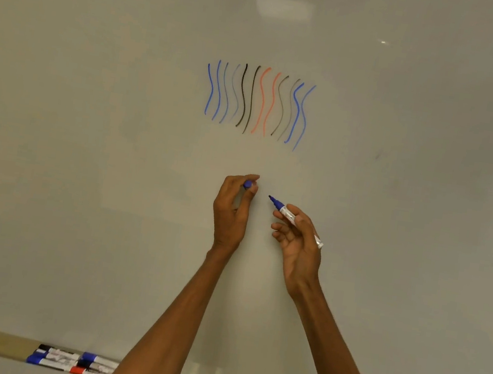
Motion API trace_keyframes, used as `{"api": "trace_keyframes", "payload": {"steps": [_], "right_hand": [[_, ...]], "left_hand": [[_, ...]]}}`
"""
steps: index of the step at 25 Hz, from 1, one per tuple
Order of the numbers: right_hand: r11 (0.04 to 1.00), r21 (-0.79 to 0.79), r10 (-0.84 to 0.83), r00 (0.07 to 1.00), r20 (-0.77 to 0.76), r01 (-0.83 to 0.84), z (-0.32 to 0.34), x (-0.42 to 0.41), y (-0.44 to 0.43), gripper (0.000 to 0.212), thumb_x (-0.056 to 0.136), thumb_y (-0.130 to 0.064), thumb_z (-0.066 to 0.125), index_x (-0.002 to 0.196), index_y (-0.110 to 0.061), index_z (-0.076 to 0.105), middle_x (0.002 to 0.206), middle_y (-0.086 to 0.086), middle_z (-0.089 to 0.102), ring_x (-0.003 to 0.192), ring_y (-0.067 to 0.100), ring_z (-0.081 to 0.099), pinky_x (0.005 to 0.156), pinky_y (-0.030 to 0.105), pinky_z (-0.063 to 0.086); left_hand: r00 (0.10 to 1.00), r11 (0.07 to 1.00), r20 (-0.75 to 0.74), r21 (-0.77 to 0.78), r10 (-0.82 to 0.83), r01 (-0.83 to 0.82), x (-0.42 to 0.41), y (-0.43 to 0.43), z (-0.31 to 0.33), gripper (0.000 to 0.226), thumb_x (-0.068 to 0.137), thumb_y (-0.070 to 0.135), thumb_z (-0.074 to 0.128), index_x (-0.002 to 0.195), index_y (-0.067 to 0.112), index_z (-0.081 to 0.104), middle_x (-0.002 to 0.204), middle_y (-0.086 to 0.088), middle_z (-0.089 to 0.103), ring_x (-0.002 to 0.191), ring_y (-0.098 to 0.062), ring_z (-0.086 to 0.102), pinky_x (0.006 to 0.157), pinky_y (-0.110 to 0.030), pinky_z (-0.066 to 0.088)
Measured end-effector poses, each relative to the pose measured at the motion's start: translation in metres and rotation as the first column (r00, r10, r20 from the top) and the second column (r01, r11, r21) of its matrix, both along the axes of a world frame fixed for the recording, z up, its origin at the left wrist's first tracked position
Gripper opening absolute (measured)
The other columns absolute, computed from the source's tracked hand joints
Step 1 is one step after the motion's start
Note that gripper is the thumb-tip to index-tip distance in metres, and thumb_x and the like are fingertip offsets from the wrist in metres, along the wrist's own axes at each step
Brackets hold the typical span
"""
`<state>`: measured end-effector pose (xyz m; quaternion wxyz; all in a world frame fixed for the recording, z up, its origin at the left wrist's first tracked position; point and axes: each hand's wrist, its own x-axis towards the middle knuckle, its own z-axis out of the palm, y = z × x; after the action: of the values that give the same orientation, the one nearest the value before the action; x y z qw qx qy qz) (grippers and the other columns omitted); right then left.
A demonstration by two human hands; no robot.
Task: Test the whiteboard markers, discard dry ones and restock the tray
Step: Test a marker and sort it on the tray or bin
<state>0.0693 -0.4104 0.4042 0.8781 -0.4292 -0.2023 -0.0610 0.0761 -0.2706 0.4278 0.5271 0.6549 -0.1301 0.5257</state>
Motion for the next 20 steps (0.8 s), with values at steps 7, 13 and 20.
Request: {"api": "trace_keyframes", "payload": {"steps": [7,13,20], "right_hand": [[0.988,-0.105,0.111,0.993,-0.047,-0.115,-0.03,-0.022,0.033,0.022,0.098,-0.016,0.053,0.113,-0.007,0.067,0.107,0.015,0.074,0.086,0.029,0.07,0.08,0.034,0.058],[0.967,-0.199,0.143,0.984,-0.103,-0.161,-0.055,-0.033,0.063,0.022,0.098,-0.015,0.054,0.113,-0.006,0.068,0.107,0.018,0.073,0.087,0.03,0.07,0.079,0.034,0.059],[0.946,-0.243,0.187,0.973,-0.137,-0.216,-0.076,-0.043,0.092,0.022,0.096,-0.013,0.06,0.116,-0.006,0.066,0.11,0.017,0.072,0.091,0.033,0.072,0.082,0.036,0.06]], "left_hand": [[0.973,0.769,-0.08,-0.628,-0.215,0.119,-0.029,0.016,-0.041,0.03,0.097,0.025,0.061,0.125,0.015,0.068,0.105,-0.006,0.076,0.106,-0.017,0.07,0.101,-0.035,0.052],[0.962,0.701,-0.125,-0.708,-0.244,0.086,-0.045,0.038,-0.075,0.027,0.099,0.024,0.058,0.119,0.011,0.071,0.102,-0.011,0.076,0.099,-0.026,0.072,0.093,-0.036,0.057],[0.957,0.727,-0.192,-0.686,-0.217,0.027,-0.065,0.067,-0.099,0.024,0.1,0.022,0.057,0.115,0.013,0.073,0.098,-0.008,0.077,0.096,-0.023,0.073,0.09,-0.032,0.058]]}}
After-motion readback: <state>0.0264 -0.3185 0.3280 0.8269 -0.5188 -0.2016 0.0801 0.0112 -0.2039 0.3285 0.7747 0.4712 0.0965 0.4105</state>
